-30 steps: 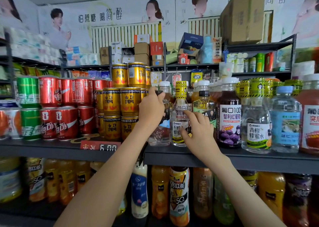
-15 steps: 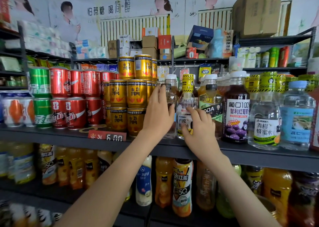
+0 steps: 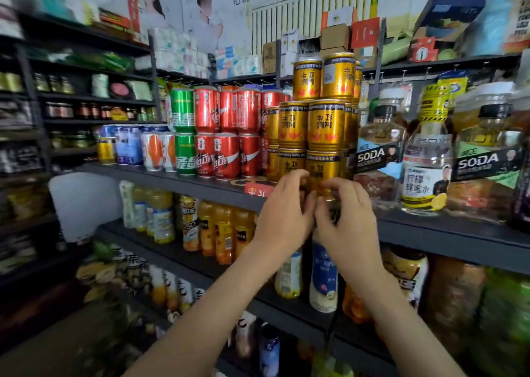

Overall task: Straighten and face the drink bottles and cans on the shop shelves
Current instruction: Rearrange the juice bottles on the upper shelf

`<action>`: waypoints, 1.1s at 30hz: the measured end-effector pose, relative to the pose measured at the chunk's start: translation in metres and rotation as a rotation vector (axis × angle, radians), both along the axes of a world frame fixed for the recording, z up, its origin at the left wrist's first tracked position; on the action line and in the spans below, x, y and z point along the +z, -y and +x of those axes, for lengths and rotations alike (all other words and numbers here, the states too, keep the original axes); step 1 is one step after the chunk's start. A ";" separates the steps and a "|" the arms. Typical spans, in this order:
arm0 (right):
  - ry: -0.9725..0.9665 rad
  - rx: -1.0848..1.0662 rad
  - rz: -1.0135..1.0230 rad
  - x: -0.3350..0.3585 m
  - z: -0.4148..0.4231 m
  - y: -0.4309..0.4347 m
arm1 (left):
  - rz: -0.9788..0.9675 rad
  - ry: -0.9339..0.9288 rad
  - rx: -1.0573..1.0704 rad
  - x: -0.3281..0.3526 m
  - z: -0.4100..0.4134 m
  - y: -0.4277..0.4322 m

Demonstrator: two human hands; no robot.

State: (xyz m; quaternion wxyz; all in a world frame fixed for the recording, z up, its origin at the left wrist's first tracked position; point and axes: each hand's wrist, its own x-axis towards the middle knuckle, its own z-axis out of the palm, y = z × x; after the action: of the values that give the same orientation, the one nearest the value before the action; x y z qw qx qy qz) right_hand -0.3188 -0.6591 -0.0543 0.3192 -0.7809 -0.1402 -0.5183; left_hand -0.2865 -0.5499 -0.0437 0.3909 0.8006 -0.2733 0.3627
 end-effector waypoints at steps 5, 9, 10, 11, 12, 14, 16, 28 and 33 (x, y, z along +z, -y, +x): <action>-0.117 0.121 0.022 -0.022 0.022 -0.071 | -0.077 -0.135 0.074 -0.032 0.009 -0.083; -0.137 0.202 -0.033 -0.033 0.045 -0.153 | -0.122 -0.254 0.230 -0.049 0.027 -0.184; -0.147 0.219 -0.042 -0.036 0.050 -0.175 | -0.131 -0.274 0.266 -0.053 0.031 -0.211; -0.166 0.237 -0.043 -0.038 0.057 -0.197 | -0.134 -0.287 0.299 -0.056 0.035 -0.239; -0.188 0.254 -0.039 -0.041 0.063 -0.219 | -0.130 -0.298 0.328 -0.058 0.040 -0.266; -0.205 0.273 -0.027 -0.044 0.079 -0.263 | -0.120 -0.337 0.363 -0.062 0.048 -0.319; -0.221 0.286 -0.008 -0.045 0.098 -0.307 | -0.104 -0.374 0.383 -0.063 0.062 -0.370; -0.330 0.244 0.007 -0.020 0.210 -0.423 | -0.146 -0.425 0.441 -0.037 0.194 -0.499; -0.305 0.317 0.018 -0.004 0.259 -0.461 | -0.225 -0.392 0.468 -0.020 0.250 -0.528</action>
State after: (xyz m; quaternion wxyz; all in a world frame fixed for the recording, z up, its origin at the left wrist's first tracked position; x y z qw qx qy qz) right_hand -0.0598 -0.1986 -0.0584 0.4211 -0.8156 -0.2069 -0.3387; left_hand -0.0362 -0.0224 -0.0636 0.4281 0.8480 0.0404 0.3097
